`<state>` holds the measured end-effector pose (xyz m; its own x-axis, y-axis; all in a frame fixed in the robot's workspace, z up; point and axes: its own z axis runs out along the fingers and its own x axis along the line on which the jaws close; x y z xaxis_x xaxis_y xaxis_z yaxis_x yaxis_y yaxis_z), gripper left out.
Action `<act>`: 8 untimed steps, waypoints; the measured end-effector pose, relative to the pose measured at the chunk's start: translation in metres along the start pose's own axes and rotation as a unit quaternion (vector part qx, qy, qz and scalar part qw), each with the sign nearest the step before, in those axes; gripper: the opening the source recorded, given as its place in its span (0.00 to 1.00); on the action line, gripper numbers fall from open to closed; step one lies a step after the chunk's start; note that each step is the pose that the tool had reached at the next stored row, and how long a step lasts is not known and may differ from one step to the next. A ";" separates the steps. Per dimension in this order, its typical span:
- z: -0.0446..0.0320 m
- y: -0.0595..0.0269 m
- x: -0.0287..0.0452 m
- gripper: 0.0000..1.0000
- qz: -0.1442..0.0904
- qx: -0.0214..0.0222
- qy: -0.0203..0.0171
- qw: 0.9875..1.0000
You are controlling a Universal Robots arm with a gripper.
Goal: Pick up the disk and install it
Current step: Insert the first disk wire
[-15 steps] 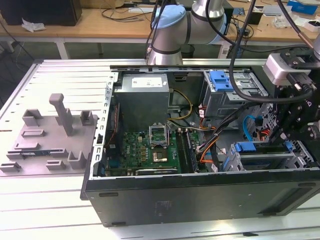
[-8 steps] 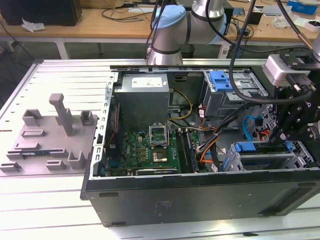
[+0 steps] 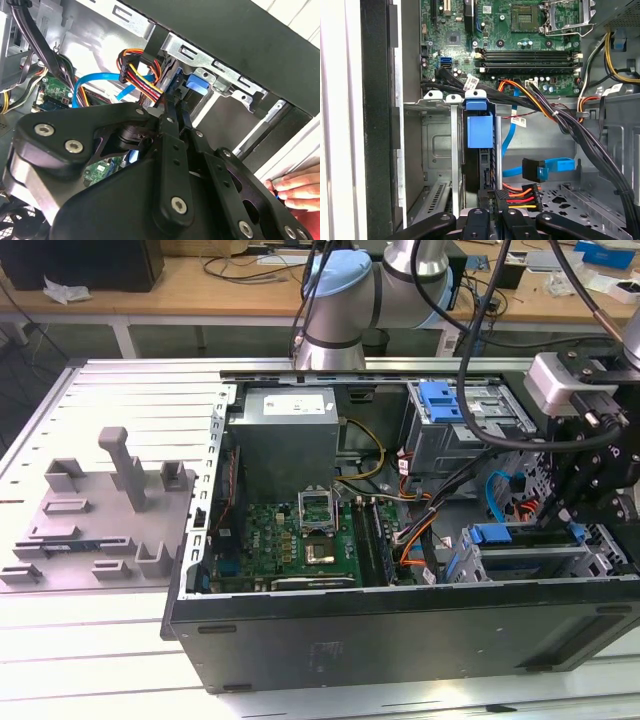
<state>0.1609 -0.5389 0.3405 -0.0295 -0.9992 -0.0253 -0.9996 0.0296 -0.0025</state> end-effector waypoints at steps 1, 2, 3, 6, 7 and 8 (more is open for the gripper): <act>0.0002 0.0000 0.0000 0.16 0.000 0.000 0.000 1.000; 0.0003 0.0000 0.0000 0.16 0.000 0.000 0.000 1.000; 0.0005 0.0000 0.0000 0.16 0.000 0.000 0.000 1.000; 0.0006 0.0000 0.0000 0.16 0.000 0.000 0.000 1.000; 0.0006 0.0000 0.0000 0.16 0.000 0.000 0.000 1.000; 0.0006 0.0000 0.0000 0.16 0.000 0.000 0.000 1.000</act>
<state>0.1609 -0.5389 0.3398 -0.0295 -0.9992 -0.0254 -0.9996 0.0296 -0.0025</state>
